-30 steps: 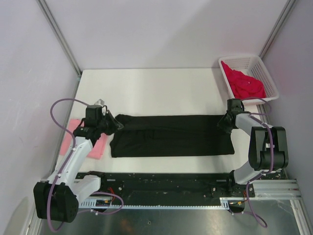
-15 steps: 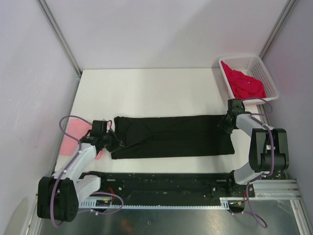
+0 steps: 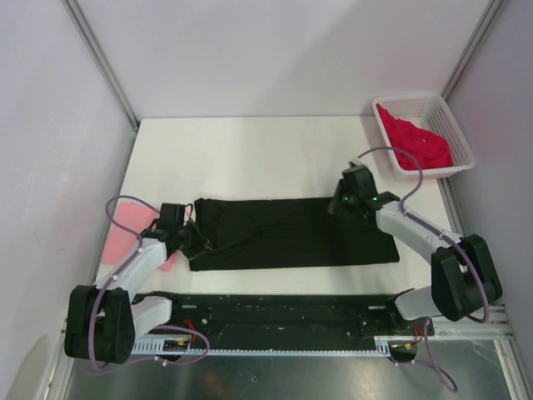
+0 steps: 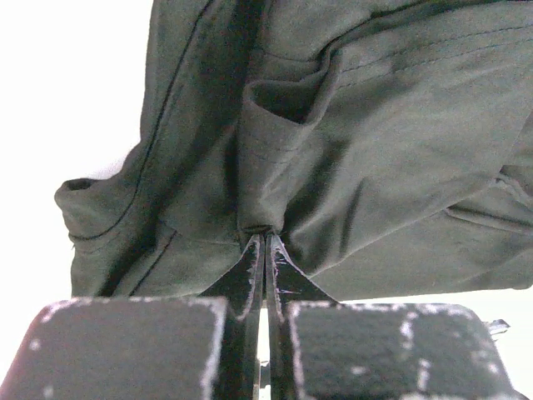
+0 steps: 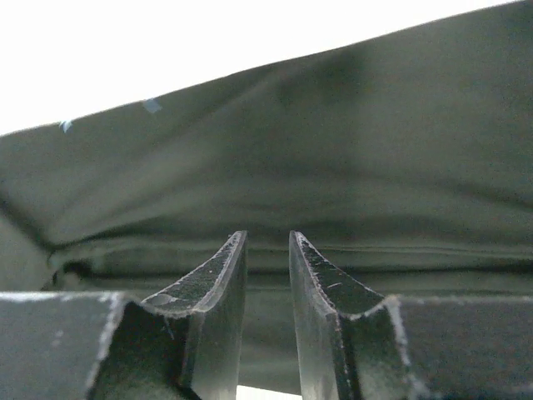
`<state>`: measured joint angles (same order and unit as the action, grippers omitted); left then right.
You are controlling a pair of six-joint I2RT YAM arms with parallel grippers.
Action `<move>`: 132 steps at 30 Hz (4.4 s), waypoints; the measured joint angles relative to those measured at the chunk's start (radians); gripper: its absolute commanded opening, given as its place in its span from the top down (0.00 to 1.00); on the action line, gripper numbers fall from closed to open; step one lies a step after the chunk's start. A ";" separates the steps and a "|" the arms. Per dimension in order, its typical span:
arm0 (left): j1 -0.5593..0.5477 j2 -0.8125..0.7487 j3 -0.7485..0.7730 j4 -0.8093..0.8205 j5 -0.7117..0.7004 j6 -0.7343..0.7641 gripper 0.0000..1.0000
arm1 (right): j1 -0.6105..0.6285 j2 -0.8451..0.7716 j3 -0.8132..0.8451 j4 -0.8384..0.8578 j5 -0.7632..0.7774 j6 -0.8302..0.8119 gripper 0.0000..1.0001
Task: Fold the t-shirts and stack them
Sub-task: Fold the other side of the tshirt into a rectangle
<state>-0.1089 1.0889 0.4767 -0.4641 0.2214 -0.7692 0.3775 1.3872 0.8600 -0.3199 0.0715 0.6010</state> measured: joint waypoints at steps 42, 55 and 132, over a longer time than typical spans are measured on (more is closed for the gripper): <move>0.000 0.032 -0.013 0.036 0.000 0.021 0.85 | 0.544 0.572 0.422 0.068 0.089 -0.080 0.69; 0.000 -0.130 0.097 0.020 -0.005 0.068 0.62 | 0.467 0.555 0.506 0.119 0.003 -0.102 0.58; 0.000 0.047 0.159 0.060 -0.175 0.055 1.00 | 0.480 0.827 0.858 0.045 -0.159 -0.160 0.92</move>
<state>-0.1085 1.1362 0.6361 -0.4038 0.0460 -0.7143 0.8570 2.2147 1.7184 -0.2745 -0.0879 0.4412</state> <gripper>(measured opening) 0.008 0.140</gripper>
